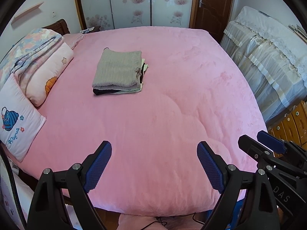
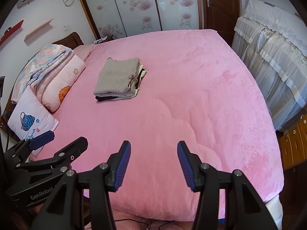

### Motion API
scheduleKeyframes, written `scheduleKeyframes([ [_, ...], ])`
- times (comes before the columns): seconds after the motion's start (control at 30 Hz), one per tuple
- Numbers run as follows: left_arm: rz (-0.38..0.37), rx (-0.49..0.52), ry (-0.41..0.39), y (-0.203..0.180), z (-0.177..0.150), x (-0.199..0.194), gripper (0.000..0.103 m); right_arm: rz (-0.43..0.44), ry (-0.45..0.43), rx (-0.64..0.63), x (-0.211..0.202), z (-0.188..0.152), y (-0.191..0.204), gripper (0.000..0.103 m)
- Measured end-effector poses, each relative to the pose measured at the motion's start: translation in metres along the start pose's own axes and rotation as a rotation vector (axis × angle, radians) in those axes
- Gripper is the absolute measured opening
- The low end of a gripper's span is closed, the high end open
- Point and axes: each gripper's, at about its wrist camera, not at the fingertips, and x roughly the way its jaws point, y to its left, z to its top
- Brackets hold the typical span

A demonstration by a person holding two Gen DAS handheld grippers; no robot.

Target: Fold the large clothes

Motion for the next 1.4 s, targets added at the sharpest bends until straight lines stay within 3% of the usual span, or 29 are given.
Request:
scheduleKeyframes([
  [1.4, -0.016, -0.014, 0.023, -0.005, -0.006, 0.004, 0.09, -0.014, 0.014, 0.004, 0.005, -0.002, -0.012, 0.051],
])
